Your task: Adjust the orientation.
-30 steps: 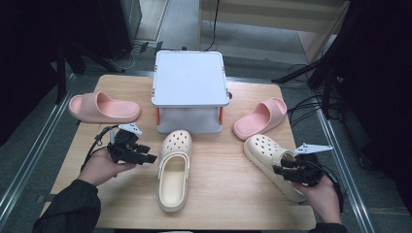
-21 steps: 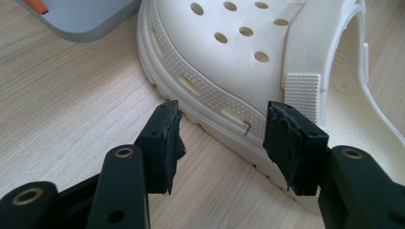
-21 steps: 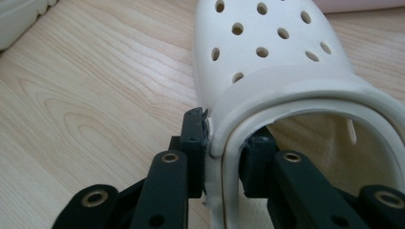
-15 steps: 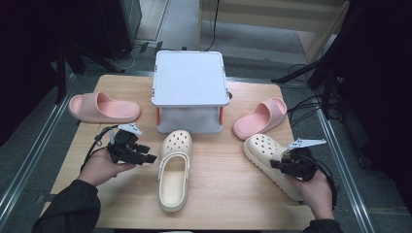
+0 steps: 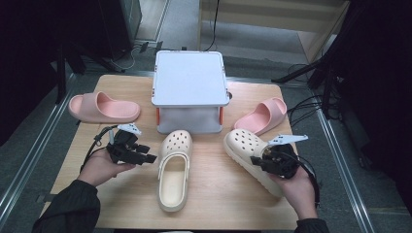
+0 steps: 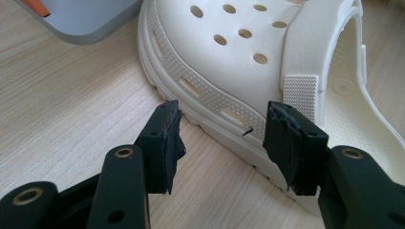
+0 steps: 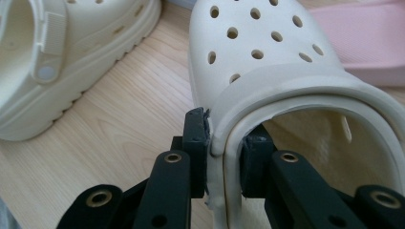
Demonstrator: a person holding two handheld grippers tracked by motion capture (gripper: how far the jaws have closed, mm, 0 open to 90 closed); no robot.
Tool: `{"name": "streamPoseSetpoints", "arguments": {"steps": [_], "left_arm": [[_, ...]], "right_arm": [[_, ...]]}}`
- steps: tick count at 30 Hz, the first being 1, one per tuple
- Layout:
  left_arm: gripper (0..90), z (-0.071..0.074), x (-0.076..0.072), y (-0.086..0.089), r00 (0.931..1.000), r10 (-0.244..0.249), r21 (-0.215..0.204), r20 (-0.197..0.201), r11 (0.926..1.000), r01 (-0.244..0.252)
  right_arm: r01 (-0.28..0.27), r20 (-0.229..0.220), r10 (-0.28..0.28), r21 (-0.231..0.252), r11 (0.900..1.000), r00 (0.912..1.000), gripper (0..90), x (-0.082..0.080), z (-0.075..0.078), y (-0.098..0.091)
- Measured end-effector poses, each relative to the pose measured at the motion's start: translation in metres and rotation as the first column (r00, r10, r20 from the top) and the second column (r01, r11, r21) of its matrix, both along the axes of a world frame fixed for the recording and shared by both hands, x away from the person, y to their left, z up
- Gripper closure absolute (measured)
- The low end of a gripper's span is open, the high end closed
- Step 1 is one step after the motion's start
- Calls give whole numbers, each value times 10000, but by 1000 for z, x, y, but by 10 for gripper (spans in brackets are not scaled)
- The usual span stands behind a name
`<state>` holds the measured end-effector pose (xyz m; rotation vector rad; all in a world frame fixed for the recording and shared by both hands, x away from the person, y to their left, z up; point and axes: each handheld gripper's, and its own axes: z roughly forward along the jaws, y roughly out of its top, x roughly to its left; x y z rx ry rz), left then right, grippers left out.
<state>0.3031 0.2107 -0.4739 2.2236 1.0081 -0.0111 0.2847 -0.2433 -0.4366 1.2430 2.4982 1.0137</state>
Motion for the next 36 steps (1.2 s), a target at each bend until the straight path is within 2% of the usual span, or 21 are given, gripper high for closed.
{"name": "streamPoseSetpoints", "arguments": {"steps": [3,4,10,16,18,21,27,33,36], "left_arm": [[460,0,-1,-1,10000,-7,-3,-26,10000,7],[460,0,-1,-1,10000,-20,7,2,10000,20],[460,0,-3,-1,9999,-112,-2,38,9999,112],[461,1,-7,-2,9991,-289,-38,301,9996,291],[461,2,-8,-2,9989,-328,-56,323,9994,330],[460,1,-10,-3,9985,-390,-79,387,9992,393],[461,1,-11,-4,9982,-447,-47,392,9990,450],[461,-1,-12,-3,9985,-373,-13,389,9993,374],[461,-1,-14,-3,9986,-336,-61,407,9994,339]], "right_arm": [[-33,-94,34,81,10000,10000,771,4,-1,20],[-33,-94,34,81,10000,10000,771,4,-1,20],[12,-323,-8,115,9999,9995,769,11,-6,53],[-364,-367,360,-81,9993,9987,763,18,-13,78],[-371,-328,366,-145,9992,9988,760,19,-14,81],[-353,-309,338,-513,9981,9990,755,22,-19,87],[-206,-145,195,-801,9966,9997,756,26,-21,92],[-108,-245,90,-762,9970,9997,759,29,-23,92],[-97,-277,77,-757,9971,9996,764,29,-26,100]]}}
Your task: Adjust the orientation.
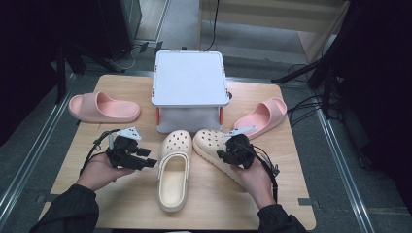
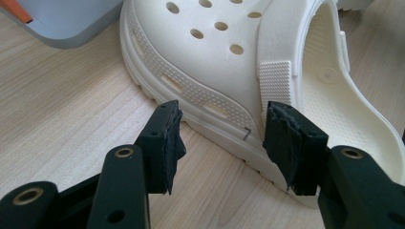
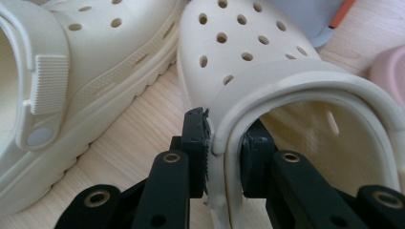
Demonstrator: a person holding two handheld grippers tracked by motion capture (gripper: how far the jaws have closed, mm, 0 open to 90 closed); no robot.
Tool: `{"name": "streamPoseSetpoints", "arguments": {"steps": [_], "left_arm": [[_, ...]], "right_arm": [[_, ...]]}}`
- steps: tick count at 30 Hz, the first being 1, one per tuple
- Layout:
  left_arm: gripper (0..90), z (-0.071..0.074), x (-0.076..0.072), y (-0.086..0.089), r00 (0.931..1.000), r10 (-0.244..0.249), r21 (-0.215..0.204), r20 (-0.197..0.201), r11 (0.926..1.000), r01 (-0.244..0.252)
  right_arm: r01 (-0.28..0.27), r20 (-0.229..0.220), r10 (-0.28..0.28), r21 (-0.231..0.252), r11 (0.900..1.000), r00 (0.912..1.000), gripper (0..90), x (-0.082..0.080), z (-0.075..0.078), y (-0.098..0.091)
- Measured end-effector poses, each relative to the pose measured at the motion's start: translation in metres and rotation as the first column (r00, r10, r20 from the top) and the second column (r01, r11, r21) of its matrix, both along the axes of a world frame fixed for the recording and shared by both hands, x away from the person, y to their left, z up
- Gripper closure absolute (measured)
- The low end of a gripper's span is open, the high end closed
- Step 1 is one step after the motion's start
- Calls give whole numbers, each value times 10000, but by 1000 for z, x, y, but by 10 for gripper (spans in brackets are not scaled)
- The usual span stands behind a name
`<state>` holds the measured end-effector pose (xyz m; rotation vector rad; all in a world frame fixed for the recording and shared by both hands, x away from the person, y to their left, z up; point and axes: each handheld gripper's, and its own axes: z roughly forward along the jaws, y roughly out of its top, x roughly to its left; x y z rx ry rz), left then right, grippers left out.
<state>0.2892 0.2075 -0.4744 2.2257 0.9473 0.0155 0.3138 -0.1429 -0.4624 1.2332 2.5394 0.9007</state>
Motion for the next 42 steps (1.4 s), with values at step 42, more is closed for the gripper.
{"name": "streamPoseSetpoints", "arguments": {"steps": [42], "left_arm": [[571,-18,7,-11,9997,-37,376,-249,9993,46]], "right_arm": [[-361,703,319,596,9976,9970,815,25,-22,-88]]}}
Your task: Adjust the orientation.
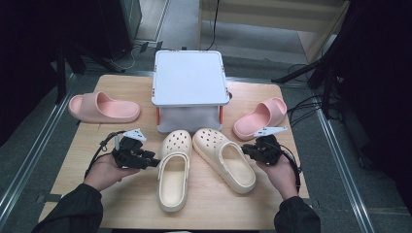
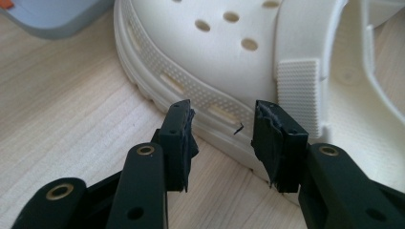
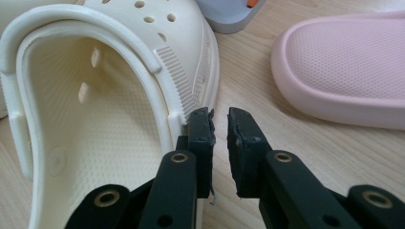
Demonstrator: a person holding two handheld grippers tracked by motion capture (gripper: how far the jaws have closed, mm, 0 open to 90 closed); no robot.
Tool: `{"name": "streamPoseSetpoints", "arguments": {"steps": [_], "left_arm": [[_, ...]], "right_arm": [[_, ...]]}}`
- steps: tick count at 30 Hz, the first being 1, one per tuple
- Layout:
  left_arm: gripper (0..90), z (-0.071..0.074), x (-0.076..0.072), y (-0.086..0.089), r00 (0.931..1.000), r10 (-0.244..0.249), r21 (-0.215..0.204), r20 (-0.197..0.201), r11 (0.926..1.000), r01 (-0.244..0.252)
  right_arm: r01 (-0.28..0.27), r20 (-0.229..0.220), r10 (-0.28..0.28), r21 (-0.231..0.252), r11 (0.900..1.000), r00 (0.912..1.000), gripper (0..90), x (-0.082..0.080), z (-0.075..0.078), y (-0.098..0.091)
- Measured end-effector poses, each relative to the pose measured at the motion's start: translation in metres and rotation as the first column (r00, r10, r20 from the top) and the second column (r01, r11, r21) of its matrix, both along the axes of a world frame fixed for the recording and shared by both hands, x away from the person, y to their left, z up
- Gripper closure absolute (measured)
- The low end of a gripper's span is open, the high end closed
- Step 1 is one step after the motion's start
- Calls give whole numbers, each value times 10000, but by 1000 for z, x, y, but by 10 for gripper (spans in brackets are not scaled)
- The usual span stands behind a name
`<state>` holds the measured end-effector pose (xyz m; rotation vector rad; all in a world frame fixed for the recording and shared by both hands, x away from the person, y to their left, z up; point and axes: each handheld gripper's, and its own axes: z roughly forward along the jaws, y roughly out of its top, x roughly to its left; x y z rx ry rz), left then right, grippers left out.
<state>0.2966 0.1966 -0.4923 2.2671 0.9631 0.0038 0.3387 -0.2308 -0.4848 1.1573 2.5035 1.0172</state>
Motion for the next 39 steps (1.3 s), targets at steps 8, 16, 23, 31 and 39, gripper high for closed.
{"name": "streamPoseSetpoints", "arguments": {"steps": [8,16,23,31,39], "left_arm": [[558,-1,0,-2,10000,-62,96,7,9999,62],[553,-1,0,-2,10000,-54,114,8,9999,54],[554,-1,0,-3,10000,-42,74,16,10000,42],[578,-2,-2,-4,9999,-69,-146,-107,9999,67],[579,1,-2,-2,9999,-58,-172,-85,9998,57]], "right_arm": [[-275,-556,292,309,9991,9980,813,-7,-2,6],[-941,-962,949,129,9955,9908,804,-19,-3,21],[-1424,-1133,1425,89,9898,9833,803,-27,-4,34],[-2028,-1181,2035,176,9791,9719,782,-35,-7,53],[-1746,-1200,1774,335,9841,9768,769,-35,-7,52]]}}
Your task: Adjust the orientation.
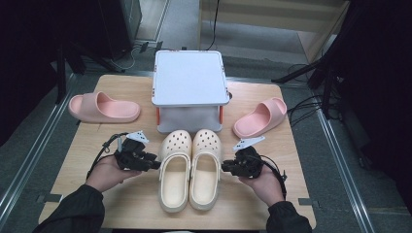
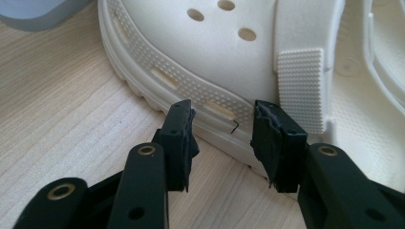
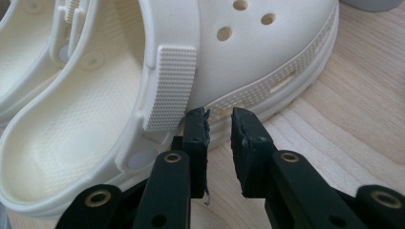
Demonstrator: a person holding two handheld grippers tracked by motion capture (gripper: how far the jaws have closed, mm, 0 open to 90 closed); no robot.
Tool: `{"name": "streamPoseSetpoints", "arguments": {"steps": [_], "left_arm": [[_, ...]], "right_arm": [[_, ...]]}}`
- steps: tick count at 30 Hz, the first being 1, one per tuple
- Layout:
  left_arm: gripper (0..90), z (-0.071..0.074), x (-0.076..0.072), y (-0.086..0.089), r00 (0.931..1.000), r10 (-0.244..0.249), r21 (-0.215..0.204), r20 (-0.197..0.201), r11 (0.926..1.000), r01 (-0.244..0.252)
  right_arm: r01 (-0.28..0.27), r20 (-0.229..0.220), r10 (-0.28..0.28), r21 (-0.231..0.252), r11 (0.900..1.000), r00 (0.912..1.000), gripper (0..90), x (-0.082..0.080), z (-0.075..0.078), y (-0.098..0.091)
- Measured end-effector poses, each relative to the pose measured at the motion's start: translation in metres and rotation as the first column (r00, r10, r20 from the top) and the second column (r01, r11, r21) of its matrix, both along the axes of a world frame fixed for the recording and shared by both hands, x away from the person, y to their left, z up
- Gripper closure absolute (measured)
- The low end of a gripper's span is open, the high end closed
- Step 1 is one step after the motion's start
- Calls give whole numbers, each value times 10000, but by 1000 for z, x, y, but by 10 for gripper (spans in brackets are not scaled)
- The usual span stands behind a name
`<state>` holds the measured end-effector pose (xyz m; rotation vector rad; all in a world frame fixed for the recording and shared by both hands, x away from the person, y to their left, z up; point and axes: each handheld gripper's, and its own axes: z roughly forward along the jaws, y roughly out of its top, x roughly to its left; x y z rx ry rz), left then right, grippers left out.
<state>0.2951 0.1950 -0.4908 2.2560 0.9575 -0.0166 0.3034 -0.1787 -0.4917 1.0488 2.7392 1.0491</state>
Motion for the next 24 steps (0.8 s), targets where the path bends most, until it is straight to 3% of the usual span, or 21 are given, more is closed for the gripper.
{"name": "streamPoseSetpoints", "arguments": {"steps": [6,12,14,17,24], "left_arm": [[608,11,6,10,9992,401,-546,46,9977,-398],[643,23,14,14,9980,588,-771,227,9954,-568],[654,27,16,13,9977,604,-831,320,9949,-576],[674,33,20,13,9978,572,-1096,340,9925,-532],[689,54,33,10,9961,424,-1148,770,9928,-334]], "right_arm": [[395,345,-414,542,9977,9985,721,-5,8,-6],[776,962,-899,1242,9892,9913,665,-18,21,-9],[1020,981,-1180,1542,9828,9882,639,-24,26,-7],[1280,799,-1499,2308,9646,9855,568,-35,34,-5],[1215,1116,-1481,2161,9688,9826,516,-54,40,8]]}}
